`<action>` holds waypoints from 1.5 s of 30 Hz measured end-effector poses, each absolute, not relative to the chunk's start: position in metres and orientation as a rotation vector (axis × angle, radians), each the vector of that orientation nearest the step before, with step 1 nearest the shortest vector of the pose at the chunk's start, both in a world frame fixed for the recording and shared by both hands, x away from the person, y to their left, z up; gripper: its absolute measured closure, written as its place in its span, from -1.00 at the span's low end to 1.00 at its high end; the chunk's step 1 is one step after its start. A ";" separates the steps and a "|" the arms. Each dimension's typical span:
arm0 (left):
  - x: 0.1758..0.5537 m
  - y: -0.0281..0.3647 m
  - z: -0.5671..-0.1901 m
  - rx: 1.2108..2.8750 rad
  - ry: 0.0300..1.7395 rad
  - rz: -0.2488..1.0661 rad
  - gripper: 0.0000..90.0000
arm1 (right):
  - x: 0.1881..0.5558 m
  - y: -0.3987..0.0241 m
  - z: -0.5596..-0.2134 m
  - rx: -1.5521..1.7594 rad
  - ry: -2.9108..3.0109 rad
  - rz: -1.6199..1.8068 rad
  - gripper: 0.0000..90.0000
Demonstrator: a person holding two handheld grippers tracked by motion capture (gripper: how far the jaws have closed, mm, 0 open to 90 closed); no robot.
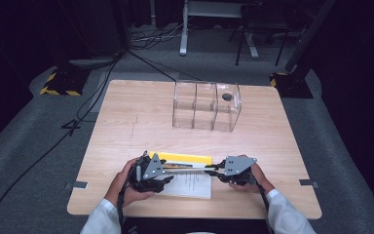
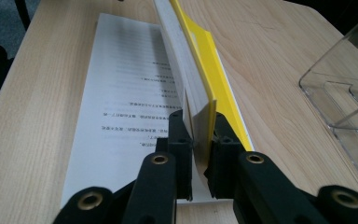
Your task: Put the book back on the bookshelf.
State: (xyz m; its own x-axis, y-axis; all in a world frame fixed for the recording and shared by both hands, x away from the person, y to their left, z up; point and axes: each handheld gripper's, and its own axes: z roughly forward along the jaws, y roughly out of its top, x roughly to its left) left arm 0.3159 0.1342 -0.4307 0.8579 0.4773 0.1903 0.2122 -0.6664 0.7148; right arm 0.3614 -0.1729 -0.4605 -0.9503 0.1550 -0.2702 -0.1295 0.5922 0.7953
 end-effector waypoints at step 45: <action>0.326 0.106 -0.425 2.171 0.480 0.469 0.86 | 0.393 -0.208 -0.457 0.491 2.437 1.380 -0.01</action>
